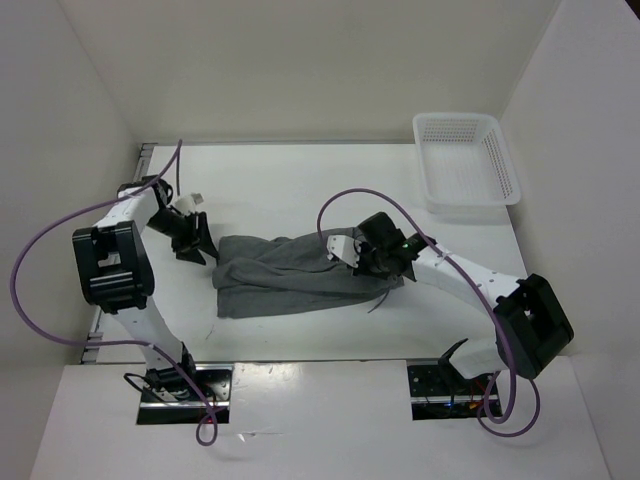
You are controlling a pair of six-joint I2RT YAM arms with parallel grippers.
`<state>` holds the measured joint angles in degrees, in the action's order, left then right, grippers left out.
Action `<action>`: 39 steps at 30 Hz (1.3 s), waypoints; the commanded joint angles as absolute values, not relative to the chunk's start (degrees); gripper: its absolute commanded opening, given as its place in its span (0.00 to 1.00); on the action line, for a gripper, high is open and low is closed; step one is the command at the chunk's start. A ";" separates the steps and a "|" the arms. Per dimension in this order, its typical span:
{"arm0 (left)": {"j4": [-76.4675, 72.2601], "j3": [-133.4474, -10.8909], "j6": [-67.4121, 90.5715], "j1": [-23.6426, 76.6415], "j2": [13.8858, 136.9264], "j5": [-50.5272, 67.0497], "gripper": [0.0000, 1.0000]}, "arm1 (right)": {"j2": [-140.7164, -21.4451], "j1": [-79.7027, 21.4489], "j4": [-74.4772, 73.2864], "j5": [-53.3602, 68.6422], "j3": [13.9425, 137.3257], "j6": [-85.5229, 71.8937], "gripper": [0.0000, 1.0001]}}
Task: Fold and stack the shorts
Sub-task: Fold the shorts
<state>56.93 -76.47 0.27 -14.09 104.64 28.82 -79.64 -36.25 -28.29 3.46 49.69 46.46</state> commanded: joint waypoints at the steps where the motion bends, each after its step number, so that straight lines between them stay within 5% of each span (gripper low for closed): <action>1: 60.03 -75.68 0.00 -13.18 105.99 31.74 0.56 | -78.49 -36.56 -27.95 3.16 49.04 47.29 0.00; 15: 62.13 -75.67 0.00 -11.26 113.64 34.53 0.57 | -79.01 -36.56 -27.43 3.16 49.04 47.81 0.00; 21: 63.90 -76.20 0.00 -8.96 114.17 36.91 0.32 | -79.54 -36.56 -27.42 2.11 49.04 47.81 0.00; 26: 68.82 -77.61 0.00 -8.96 115.84 37.44 0.01 | -80.60 -36.56 -27.42 2.11 49.57 48.34 0.00; 34: 74.53 -92.96 0.00 -12.48 115.84 42.54 0.00 | -81.65 -36.56 -23.39 -2.28 52.20 48.34 0.00; 39: 72.70 -109.05 0.00 -13.01 114.62 41.48 0.00 | -83.50 -28.07 -19.34 -2.29 63.44 43.26 0.00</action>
